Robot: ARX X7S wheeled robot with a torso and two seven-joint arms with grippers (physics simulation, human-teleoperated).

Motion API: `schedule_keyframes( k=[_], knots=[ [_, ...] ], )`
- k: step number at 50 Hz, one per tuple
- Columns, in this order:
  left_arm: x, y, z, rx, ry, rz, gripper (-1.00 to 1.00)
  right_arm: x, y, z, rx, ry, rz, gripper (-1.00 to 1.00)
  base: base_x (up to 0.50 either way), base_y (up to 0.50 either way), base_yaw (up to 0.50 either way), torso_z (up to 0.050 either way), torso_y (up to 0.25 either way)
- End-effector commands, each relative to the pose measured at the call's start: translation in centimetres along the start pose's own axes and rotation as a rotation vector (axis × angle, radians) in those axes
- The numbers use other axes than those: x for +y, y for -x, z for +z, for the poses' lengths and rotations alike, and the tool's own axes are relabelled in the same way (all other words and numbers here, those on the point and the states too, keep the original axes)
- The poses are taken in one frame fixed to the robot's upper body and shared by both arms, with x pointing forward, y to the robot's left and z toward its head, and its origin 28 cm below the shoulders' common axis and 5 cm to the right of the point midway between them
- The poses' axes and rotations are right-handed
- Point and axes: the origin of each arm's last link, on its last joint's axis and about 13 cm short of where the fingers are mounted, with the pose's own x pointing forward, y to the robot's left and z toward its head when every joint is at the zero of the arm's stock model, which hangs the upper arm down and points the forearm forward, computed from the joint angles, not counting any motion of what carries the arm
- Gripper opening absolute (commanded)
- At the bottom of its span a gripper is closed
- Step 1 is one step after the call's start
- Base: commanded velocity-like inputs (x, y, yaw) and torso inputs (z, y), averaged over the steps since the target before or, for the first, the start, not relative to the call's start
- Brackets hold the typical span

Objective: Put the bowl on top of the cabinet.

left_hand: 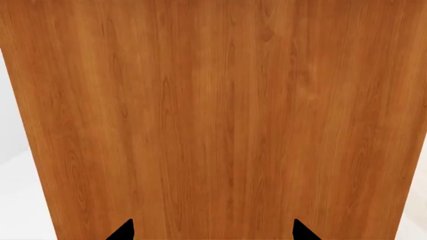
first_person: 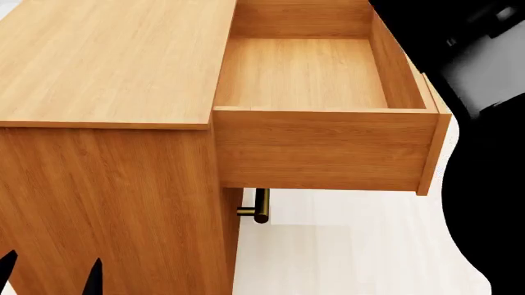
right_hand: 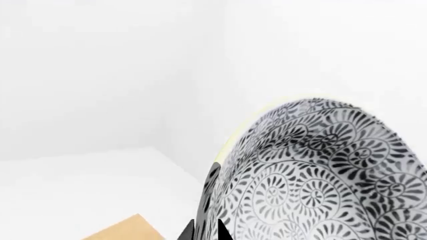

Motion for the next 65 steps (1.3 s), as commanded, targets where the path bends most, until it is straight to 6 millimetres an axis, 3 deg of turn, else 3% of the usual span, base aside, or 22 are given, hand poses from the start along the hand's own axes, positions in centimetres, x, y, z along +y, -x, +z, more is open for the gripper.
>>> schedule_keyframes(
  k=[1,11,56,65],
  knots=[
    [0.1,0.0,0.1,0.000,0.011,0.000,1.00,2.4,-0.2,-0.4,0.035,-0.046,0.153,-1.00,0.00,0.00,0.00,0.000,0.000],
    [0.0,0.3,0.2,-0.004,0.016,-0.008,1.00,3.6,-0.4,-2.7,0.193,-0.065,0.118,-1.00,0.00,0.00,0.00,0.000,0.000],
    [0.1,0.8,0.7,-0.024,0.021,-0.016,1.00,7.8,-1.6,-8.6,0.314,0.071,0.293,-1.00,0.00,0.00,0.00,0.000,0.001],
    [0.0,0.9,0.7,-0.023,0.024,-0.027,1.00,8.7,-1.8,-10.5,0.353,0.097,0.326,-1.00,0.00,0.00,0.00,0.000,0.000]
  ],
)
